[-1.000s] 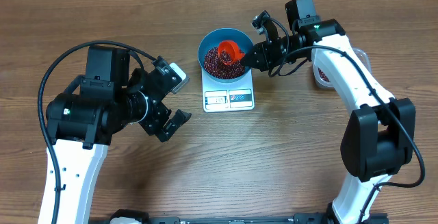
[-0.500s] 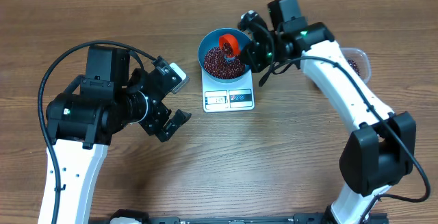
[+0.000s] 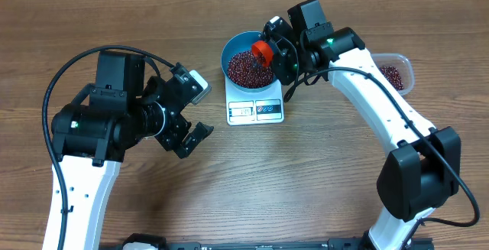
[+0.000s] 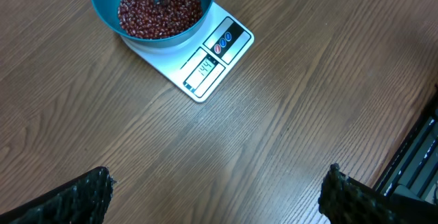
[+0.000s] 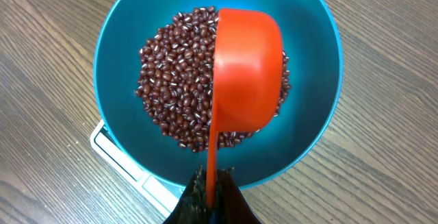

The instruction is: Scoop item into bowl and weigh 150g on scale

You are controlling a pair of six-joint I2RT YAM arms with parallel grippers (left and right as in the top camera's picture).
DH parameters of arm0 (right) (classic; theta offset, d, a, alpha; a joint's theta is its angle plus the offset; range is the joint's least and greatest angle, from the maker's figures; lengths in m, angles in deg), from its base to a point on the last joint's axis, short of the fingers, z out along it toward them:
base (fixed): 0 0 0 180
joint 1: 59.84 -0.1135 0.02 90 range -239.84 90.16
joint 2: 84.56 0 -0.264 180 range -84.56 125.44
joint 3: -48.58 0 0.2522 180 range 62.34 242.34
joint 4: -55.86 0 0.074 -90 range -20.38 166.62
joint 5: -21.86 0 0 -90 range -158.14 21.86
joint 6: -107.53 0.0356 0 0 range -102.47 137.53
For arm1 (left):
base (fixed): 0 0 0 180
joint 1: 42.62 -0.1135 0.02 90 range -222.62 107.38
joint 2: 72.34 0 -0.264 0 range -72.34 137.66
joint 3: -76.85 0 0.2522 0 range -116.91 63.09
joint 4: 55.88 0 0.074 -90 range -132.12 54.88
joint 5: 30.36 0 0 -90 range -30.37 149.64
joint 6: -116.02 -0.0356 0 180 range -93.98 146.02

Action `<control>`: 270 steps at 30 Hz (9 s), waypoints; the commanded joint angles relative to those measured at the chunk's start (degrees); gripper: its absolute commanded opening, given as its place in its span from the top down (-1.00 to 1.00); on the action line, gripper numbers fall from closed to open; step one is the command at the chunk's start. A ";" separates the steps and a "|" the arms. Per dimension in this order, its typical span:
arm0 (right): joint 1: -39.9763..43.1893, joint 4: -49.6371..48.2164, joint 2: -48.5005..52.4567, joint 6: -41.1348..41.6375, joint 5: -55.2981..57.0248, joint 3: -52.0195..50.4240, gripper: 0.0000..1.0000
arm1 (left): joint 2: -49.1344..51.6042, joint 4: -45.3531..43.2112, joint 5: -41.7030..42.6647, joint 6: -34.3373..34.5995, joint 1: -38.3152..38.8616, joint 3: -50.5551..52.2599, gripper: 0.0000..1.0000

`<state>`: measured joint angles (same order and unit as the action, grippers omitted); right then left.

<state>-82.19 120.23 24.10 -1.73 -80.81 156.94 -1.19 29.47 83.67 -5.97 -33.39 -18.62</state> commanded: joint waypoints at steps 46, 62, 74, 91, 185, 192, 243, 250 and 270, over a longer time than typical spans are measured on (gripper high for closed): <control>0.00 -0.79 -3.13 3.89 -9.92 1.90 0.92 | 0.11 0.00 0.87 -1.25 -0.22 -0.79 -0.99; 9.14 -0.33 -3.13 7.56 -30.32 1.90 0.93 | 0.11 0.00 0.85 -1.25 -0.22 -0.79 -0.99; 15.34 2.67 -3.87 8.79 -33.73 1.90 0.92 | 0.09 0.00 0.85 -1.25 -0.22 -0.79 -1.00; 29.40 7.85 -8.70 8.81 -39.32 1.90 0.92 | 0.11 0.00 0.85 -1.25 -0.22 -0.79 -0.99; 29.05 13.20 -18.08 12.04 12.59 2.58 0.92 | 0.11 0.00 0.87 -1.25 -0.22 -0.79 -0.99; 29.05 5.05 -23.65 18.93 4.13 2.67 0.92 | 0.11 0.00 0.87 -1.25 -0.22 -0.79 -0.99; 29.16 -1.77 -44.70 19.47 -9.66 2.60 0.92 | 0.11 0.00 0.85 -1.27 -0.22 -0.79 -0.99; 29.16 -2.56 -42.32 19.50 -14.60 2.60 0.92 | 0.11 0.00 0.87 -1.25 -0.22 -0.79 -0.99; 29.16 -2.40 -41.24 19.50 -18.58 2.60 0.92 | 0.11 0.00 0.85 -1.25 -0.22 -0.79 -0.99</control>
<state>-52.81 118.11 -17.05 17.54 -98.75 158.23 -1.19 29.47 83.67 -5.97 -33.39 -18.62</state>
